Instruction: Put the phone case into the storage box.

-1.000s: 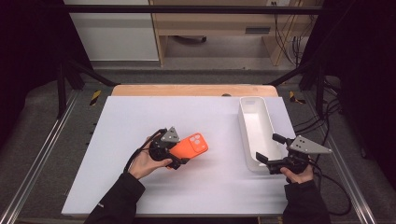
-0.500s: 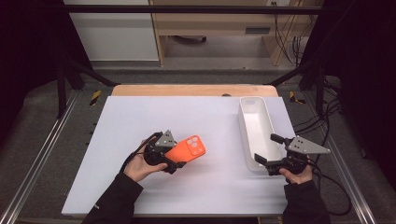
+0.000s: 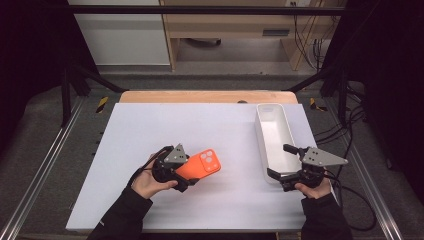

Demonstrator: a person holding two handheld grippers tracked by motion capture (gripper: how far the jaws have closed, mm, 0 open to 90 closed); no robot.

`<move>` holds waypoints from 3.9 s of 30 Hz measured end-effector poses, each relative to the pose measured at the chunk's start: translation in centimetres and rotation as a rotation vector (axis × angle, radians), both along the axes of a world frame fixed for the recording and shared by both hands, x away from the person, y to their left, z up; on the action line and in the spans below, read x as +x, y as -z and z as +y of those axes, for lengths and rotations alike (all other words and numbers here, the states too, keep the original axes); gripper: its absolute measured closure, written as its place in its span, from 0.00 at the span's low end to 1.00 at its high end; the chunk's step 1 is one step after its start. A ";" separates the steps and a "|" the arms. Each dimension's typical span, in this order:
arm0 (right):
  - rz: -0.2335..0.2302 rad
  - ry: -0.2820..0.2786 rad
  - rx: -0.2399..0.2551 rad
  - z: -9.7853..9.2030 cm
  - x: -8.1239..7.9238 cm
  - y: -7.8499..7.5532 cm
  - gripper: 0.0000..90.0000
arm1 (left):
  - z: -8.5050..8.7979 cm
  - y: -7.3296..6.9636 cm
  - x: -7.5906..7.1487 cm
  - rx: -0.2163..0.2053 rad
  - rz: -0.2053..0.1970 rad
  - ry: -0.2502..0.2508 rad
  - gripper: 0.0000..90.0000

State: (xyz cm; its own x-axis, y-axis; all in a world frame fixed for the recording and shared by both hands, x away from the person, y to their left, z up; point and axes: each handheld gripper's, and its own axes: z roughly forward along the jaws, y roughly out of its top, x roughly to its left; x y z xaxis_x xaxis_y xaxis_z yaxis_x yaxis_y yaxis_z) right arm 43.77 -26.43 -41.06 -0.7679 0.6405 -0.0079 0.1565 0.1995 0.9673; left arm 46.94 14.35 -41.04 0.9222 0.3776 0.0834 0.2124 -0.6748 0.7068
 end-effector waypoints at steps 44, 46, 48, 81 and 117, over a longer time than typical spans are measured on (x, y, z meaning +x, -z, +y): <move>0.020 -0.219 -0.119 5.1 -0.8 0.0 0.02 | -2.7 -0.5 -1.6 -0.021 0.013 0.123 0.17; 0.021 -0.226 -0.123 5.2 -0.9 0.0 0.02 | -2.8 -0.5 -1.7 -0.026 0.010 0.124 0.17; 0.021 -0.233 -0.128 5.4 -0.9 0.0 0.02 | -2.9 -0.6 -1.8 -0.027 0.008 0.128 0.17; 0.030 -0.350 -0.196 7.5 -1.5 0.3 0.03 | -4.7 -1.1 -3.1 -0.040 -0.014 0.211 0.17; 0.051 -0.475 -0.195 8.7 -1.5 0.9 0.05 | -6.0 -1.4 -4.0 -0.061 0.002 0.300 0.17</move>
State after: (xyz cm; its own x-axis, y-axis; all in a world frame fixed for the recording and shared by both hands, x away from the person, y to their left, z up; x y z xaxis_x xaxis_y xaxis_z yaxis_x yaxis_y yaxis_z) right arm 42.32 -17.77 -41.95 -0.9762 0.2116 -0.0477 0.0506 0.4357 0.8987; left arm 42.92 8.31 -39.63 0.9934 0.0923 0.0675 0.0109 -0.6642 0.7474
